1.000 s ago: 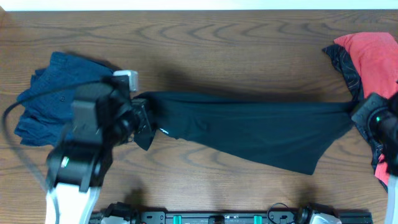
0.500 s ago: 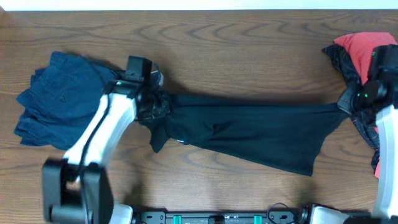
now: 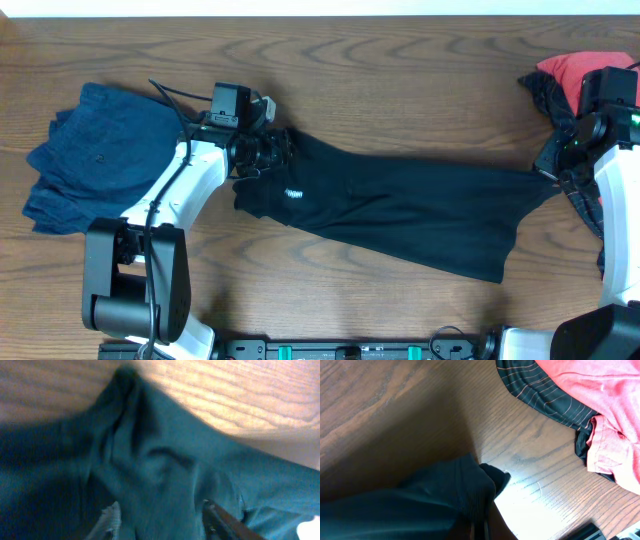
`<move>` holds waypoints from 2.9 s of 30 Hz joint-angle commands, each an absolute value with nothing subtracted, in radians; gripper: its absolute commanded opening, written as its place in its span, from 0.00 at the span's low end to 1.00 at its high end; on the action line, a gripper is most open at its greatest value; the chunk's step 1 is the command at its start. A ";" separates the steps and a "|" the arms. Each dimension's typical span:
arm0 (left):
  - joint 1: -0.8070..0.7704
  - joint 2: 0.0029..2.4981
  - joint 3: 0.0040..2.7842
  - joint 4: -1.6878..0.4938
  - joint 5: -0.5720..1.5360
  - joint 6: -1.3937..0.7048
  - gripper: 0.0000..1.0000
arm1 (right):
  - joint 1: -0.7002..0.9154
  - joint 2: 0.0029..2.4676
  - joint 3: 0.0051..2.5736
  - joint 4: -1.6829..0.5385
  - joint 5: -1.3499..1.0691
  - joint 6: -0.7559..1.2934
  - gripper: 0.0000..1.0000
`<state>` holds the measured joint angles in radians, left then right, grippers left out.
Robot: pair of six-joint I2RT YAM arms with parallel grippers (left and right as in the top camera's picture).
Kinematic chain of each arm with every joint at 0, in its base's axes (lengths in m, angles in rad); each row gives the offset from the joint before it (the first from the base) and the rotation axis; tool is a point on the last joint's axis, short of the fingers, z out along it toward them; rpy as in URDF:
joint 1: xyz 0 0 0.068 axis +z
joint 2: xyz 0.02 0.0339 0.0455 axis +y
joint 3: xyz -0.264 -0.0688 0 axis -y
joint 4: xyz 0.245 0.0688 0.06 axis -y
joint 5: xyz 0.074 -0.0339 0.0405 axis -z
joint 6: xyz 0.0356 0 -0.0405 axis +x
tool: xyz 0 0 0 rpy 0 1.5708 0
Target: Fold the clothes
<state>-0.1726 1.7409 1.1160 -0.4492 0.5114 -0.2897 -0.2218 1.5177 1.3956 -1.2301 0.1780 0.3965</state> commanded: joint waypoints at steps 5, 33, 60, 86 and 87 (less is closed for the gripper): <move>-0.168 1.733 1.115 -0.486 0.539 -0.286 0.58 | -0.236 1.519 1.393 -1.227 0.210 0.388 0.01; -0.264 1.819 1.115 -0.464 0.540 -0.318 0.07 | -0.235 1.519 1.393 -1.230 0.210 0.388 0.01; -0.194 1.332 1.142 -0.401 0.569 -0.331 0.06 | -0.236 1.494 1.393 -1.229 0.170 0.381 0.01; -0.116 0.963 1.169 -0.471 0.451 -0.263 0.06 | -0.234 1.059 1.447 -1.005 0.046 0.237 0.01; -0.116 1.003 1.169 -0.474 0.451 -0.263 0.06 | -0.234 1.089 1.447 -1.004 0.037 0.237 0.01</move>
